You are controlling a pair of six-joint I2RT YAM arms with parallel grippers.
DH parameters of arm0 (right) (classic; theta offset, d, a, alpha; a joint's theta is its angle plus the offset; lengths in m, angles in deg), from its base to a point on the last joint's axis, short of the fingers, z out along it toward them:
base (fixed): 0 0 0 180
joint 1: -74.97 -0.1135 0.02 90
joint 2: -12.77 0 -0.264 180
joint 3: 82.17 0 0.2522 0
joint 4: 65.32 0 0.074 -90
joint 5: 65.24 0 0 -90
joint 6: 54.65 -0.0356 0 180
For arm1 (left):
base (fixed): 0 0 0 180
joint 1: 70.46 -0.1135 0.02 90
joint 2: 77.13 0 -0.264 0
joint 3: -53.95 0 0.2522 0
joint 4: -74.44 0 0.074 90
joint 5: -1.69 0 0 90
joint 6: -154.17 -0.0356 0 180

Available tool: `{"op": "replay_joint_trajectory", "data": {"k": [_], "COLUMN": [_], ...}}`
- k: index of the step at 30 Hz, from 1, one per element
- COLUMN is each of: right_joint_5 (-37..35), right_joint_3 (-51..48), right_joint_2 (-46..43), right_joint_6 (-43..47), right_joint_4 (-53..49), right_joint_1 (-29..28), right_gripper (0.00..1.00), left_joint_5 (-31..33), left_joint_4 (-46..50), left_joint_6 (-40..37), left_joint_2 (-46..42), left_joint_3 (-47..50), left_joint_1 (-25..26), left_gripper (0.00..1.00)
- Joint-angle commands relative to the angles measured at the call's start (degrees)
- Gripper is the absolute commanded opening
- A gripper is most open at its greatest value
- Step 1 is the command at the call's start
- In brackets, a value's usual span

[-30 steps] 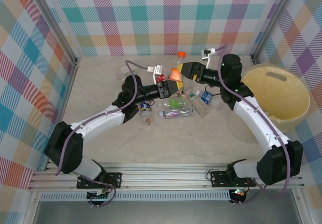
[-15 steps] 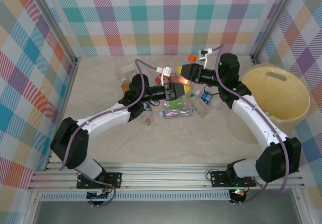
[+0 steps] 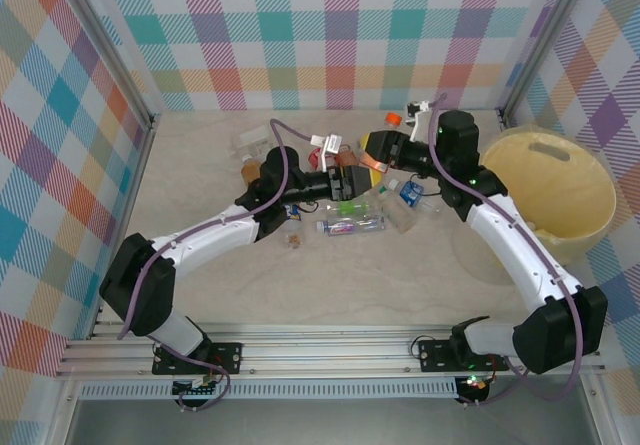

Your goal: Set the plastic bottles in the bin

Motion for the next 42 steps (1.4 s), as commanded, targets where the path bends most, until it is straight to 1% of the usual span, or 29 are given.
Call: {"op": "replay_joint_trajectory", "data": {"k": [1, 4, 6, 10, 12, 15, 20, 23, 27, 29, 32, 38, 42], "right_joint_5": [-7.93, -11.89, -15.19, -22.53, -25.81, -30.68, -35.58, -42.01, -49.48, -52.36, -55.21, -53.72, -53.46], "right_joint_3": [2.22, 3.51, 4.96, 7.06, 7.96, 9.54, 14.57, 17.51, 18.26, 17.84, 16.45, 14.43, 13.26], "right_joint_2": [-2.39, -3.32, -3.85, -5.83, -7.12, -8.63, -8.96, -8.95, -9.70, -10.21, -11.64, -12.66, -11.76], "right_joint_6": [4.48, 7.35, 9.83, 14.07, 16.55, 19.91, 23.55, 26.23, 30.90, 32.63, 34.51, 34.06, 33.90], "right_joint_4": [-5.53, -9.00, -12.07, -16.43, -17.82, -19.93, -26.23, -30.46, -31.35, -30.75, -29.22, -30.77, -33.45], "right_joint_1": [-0.07, -0.07, -0.07, -0.08, -0.07, -0.07, -0.08, 0.03, 0.99, 2.38, 6.38, 17.93, 21.79], "right_gripper": [0.43, 0.43, 0.42, 0.41, 0.40, 0.40, 0.40, 0.39, 0.40, 0.40, 0.39, 0.39, 0.40], "left_joint_5": [1.63, 3.62, 6.69, 16.44, 21.33, 26.96, 32.23, 34.19, 35.56, 35.79, 36.55, 41.20, 41.29], "left_joint_4": [1.66, 4.97, 7.62, 13.51, 14.74, 16.53, 19.41, 20.82, 21.67, 22.55, 24.35, 30.48, 32.22], "left_joint_6": [-3.31, -5.36, -6.81, -8.02, -8.00, -8.07, -8.36, -8.69, -8.71, -8.64, -8.09, -6.20, -4.92], "left_joint_2": [-4.30, -6.26, -8.04, -11.24, -12.92, -14.73, -16.34, -16.58, -15.91, -15.35, -14.53, -13.33, -11.96], "left_joint_3": [1.25, 1.91, 2.46, 3.57, 5.00, 6.51, 7.69, 7.85, 7.51, 6.96, 6.54, 6.28, 5.72], "left_joint_1": [-0.66, -0.94, -1.12, -1.63, -1.88, -2.23, -2.51, -2.62, -2.78, -2.83, -2.89, -3.04, -3.65], "left_gripper": [1.00, 1.00, 1.00, 1.00, 1.00, 1.00, 1.00, 1.00, 1.00, 1.00, 1.00, 1.00, 1.00]}}
